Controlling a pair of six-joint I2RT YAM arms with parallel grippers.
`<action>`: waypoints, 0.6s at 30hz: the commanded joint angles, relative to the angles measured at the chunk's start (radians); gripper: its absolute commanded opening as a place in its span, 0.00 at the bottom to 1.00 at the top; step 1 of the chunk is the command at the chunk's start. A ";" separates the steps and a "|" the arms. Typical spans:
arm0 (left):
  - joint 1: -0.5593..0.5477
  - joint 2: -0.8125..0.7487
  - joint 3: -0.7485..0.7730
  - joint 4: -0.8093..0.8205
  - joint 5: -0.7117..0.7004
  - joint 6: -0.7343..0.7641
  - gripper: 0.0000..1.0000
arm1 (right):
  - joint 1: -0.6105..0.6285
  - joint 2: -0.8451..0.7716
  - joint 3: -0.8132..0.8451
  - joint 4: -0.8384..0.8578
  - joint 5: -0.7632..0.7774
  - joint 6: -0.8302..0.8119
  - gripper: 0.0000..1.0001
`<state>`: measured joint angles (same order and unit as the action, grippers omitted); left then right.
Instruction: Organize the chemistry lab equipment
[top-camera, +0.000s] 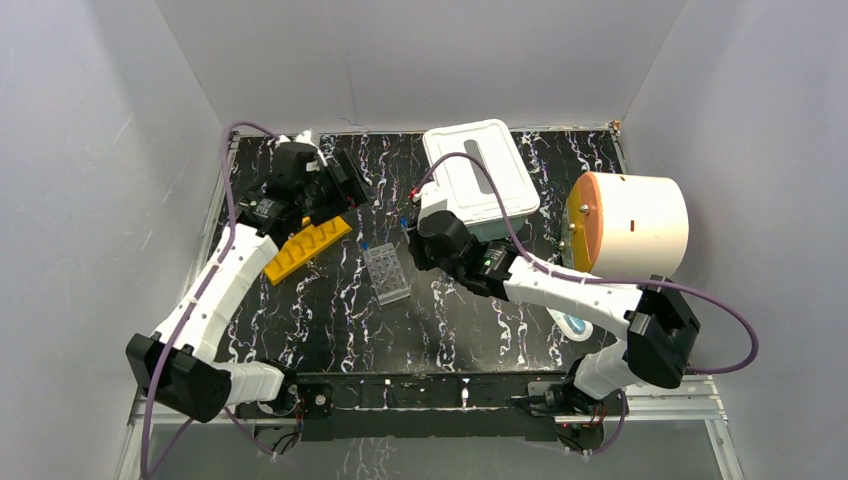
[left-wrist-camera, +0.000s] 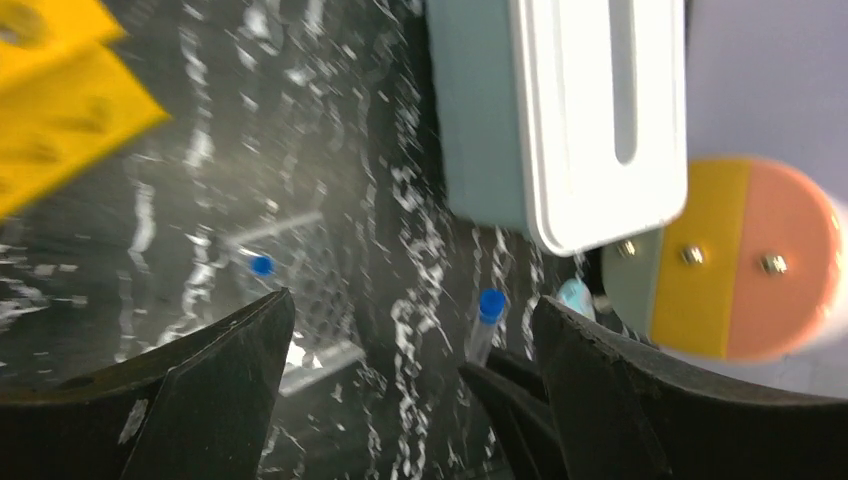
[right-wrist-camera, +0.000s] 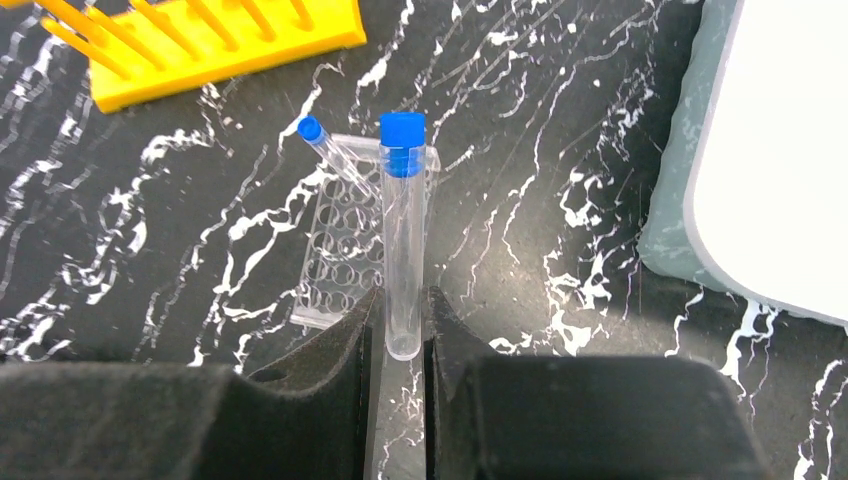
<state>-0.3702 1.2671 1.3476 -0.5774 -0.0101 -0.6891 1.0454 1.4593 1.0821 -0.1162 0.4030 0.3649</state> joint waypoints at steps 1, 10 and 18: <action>0.003 -0.006 -0.072 0.194 0.371 -0.036 0.87 | -0.016 -0.057 0.024 0.072 -0.042 0.012 0.25; 0.034 0.051 -0.178 0.238 0.543 -0.082 0.83 | -0.030 -0.081 0.010 0.097 -0.115 -0.050 0.25; 0.045 0.084 -0.225 0.309 0.678 -0.155 0.55 | -0.038 -0.076 0.013 0.107 -0.181 -0.087 0.25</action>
<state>-0.3298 1.3437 1.1149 -0.2928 0.5571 -0.8131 1.0149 1.4143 1.0824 -0.0731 0.2615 0.3080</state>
